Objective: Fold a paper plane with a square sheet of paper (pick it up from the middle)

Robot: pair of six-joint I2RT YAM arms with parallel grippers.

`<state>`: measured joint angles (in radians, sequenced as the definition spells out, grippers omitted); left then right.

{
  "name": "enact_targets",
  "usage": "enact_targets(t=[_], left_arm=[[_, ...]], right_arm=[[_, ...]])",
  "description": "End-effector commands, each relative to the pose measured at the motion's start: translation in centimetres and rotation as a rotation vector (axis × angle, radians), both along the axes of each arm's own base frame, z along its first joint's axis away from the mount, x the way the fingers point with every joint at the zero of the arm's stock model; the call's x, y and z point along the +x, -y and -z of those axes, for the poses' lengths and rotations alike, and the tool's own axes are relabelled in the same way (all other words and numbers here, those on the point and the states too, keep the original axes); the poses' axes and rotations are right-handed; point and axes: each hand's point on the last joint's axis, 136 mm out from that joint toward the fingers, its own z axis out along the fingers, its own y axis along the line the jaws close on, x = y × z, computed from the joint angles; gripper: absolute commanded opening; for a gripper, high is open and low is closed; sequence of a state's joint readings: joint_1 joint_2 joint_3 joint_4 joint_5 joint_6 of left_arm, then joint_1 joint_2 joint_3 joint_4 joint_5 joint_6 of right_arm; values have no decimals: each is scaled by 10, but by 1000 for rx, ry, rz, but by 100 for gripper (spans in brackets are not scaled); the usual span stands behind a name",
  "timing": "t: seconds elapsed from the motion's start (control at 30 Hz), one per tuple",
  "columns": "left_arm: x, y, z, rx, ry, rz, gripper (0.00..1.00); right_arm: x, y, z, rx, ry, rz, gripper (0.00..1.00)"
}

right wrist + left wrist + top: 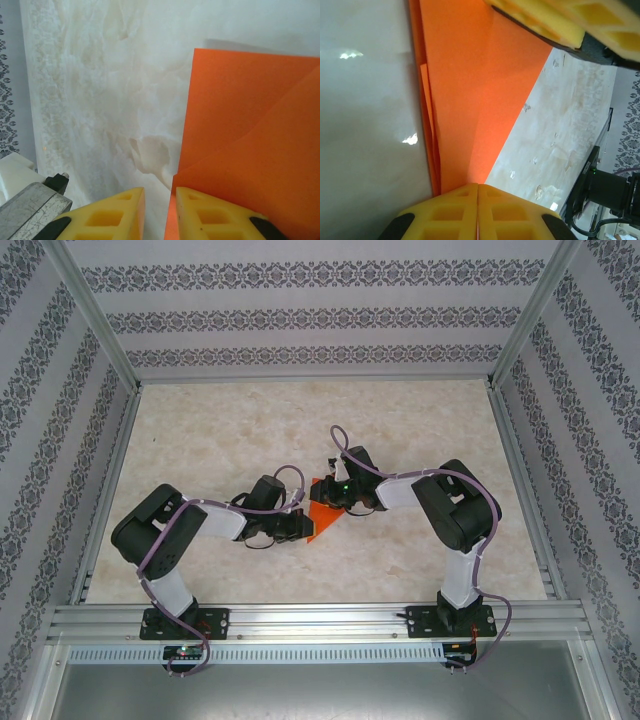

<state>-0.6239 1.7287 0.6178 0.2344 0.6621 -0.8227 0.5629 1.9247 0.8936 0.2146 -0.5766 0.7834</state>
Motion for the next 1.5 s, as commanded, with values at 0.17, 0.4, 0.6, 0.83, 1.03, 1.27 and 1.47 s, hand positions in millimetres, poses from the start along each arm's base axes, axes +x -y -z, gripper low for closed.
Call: enact_targets(t=[0.17, 0.4, 0.6, 0.83, 1.03, 1.27, 1.47], left_arm=[[-55, -27, 30, 102, -175, 71, 8], [-49, -22, 3, 40, -106, 59, 8], [-11, -6, -61, -48, 73, 31, 8], [29, 14, -79, -84, 128, -3, 10], [43, 22, -59, -90, 106, -22, 10], [39, 14, -30, -24, 79, -37, 10], [29, 11, -6, -12, 24, -30, 10]], right_arm=[[-16, 25, 45, -159, -73, 29, 24], [-18, 24, 44, -157, -71, 22, 23], [-19, 22, 47, -157, -76, 17, 24], [-21, 21, 48, -157, -78, 14, 24], [-20, 21, 49, -154, -81, 18, 23], [-21, 20, 51, -151, -85, 20, 24], [-23, 22, 53, -157, -89, 20, 23]])
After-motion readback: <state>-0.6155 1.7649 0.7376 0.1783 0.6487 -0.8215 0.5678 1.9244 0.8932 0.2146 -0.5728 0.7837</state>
